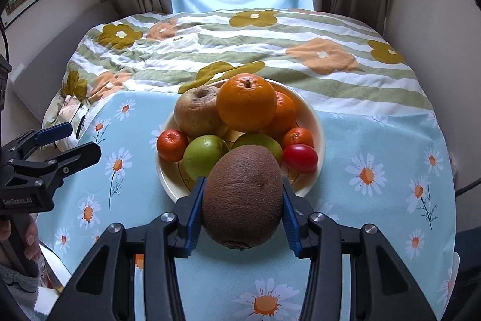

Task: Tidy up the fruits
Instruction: 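Carry the mandarin into the bowl and open the left tool while the right tool carries the kiwi, then lower the kiwi into the bowl and open the right tool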

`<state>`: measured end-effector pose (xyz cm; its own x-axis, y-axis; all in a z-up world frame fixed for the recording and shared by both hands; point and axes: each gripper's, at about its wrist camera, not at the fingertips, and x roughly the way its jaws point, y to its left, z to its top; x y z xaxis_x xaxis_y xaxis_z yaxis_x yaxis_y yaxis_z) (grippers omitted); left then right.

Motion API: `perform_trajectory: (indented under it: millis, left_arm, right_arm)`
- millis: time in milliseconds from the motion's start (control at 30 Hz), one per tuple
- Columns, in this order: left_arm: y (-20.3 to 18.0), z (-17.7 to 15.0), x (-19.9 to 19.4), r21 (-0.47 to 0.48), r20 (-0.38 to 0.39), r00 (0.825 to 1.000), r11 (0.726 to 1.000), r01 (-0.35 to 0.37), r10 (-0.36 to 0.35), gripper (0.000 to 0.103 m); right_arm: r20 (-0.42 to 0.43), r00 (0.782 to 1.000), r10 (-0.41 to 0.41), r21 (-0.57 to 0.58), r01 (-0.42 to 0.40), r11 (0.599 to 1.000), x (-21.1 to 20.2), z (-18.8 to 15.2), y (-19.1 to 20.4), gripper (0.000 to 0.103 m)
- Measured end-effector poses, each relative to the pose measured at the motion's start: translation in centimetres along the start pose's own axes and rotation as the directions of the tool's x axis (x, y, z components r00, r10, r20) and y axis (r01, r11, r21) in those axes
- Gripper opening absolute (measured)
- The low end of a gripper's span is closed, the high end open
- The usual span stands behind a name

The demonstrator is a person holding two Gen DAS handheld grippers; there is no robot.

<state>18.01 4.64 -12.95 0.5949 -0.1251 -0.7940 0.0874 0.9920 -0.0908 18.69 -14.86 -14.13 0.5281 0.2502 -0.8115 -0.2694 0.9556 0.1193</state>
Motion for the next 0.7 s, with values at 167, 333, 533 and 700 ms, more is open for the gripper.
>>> perform_trajectory:
  millis: [167, 333, 533, 700]
  left_arm:
    - [0.9, -1.2, -1.0, -0.045, -0.002, 1.0, 0.999, -0.025, 0.025, 0.103]
    - [1.6, -2.0, -1.3, -0.055, -0.008, 0.999, 0.998, -0.042, 0.042, 0.103]
    - [2.4, -2.6, -1.1, -0.06, -0.017, 0.999, 0.998, -0.034, 0.033, 0.103]
    - [2.6, -2.7, -0.8, -0.053, -0.025, 1.0, 0.998, -0.016, 0.014, 0.103]
  right_arm:
    - [0.012, 1.0, 0.007, -0.05, -0.006, 0.999, 1.2, 0.3, 1.0, 0.043]
    - [0.05, 0.998, -0.025, -0.088, 0.029, 0.996, 2.0, 0.4, 1.9, 0.043]
    - [0.095, 0.993, -0.066, -0.114, 0.077, 0.991, 2.8, 0.2, 2.6, 0.043]
    - [0.114, 0.987, -0.116, -0.113, 0.129, 0.985, 3.4, 0.1, 3.0, 0.053]
